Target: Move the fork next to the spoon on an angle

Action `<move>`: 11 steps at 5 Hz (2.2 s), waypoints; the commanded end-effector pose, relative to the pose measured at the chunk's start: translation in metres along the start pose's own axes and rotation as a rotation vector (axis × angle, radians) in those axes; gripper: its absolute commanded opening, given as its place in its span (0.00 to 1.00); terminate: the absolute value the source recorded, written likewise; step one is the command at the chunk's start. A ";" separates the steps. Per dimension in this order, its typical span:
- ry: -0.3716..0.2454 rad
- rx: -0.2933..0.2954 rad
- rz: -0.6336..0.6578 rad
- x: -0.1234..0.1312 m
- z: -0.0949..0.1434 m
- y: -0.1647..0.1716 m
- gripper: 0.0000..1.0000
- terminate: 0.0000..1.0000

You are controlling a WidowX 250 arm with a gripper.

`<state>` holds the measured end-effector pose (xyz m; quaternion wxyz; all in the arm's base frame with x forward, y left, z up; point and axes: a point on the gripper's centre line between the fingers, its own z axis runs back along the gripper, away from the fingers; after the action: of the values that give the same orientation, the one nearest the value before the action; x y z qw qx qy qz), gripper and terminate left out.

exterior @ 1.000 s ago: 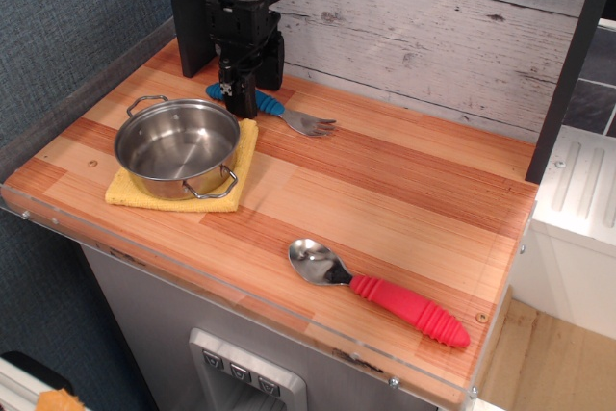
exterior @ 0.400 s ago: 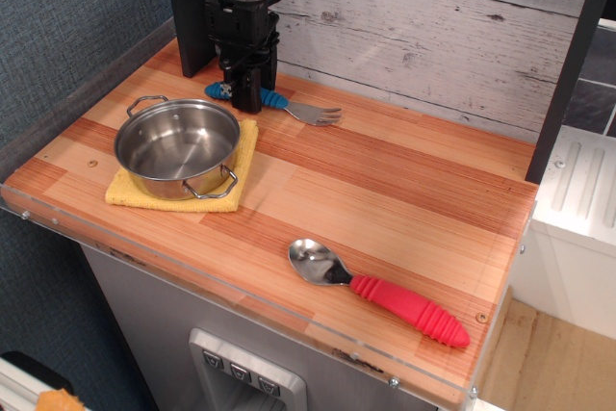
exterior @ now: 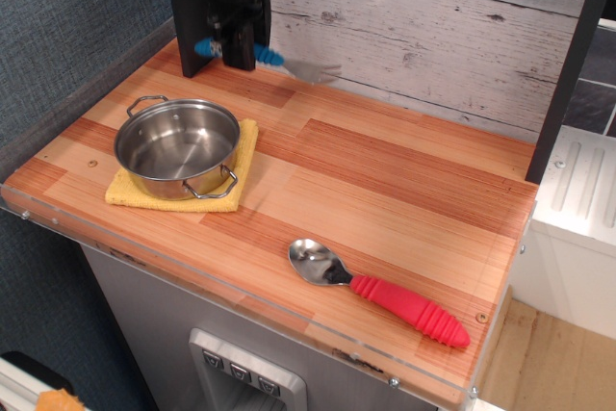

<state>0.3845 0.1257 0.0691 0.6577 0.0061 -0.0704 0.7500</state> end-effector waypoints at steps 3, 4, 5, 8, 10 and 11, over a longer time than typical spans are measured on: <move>0.027 0.000 -0.429 -0.065 0.040 0.016 0.00 0.00; 0.017 -0.011 -0.638 -0.090 0.037 0.021 0.00 0.00; 0.055 -0.040 -0.816 -0.110 0.033 0.027 0.00 0.00; 0.089 -0.066 -1.183 -0.159 0.015 0.039 0.00 0.00; 0.077 -0.086 -1.220 -0.175 0.000 0.046 0.00 0.00; 0.054 -0.088 -1.212 -0.181 -0.007 0.047 0.00 0.00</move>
<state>0.3669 -0.0698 0.0264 0.9693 0.0054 -0.0527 0.2401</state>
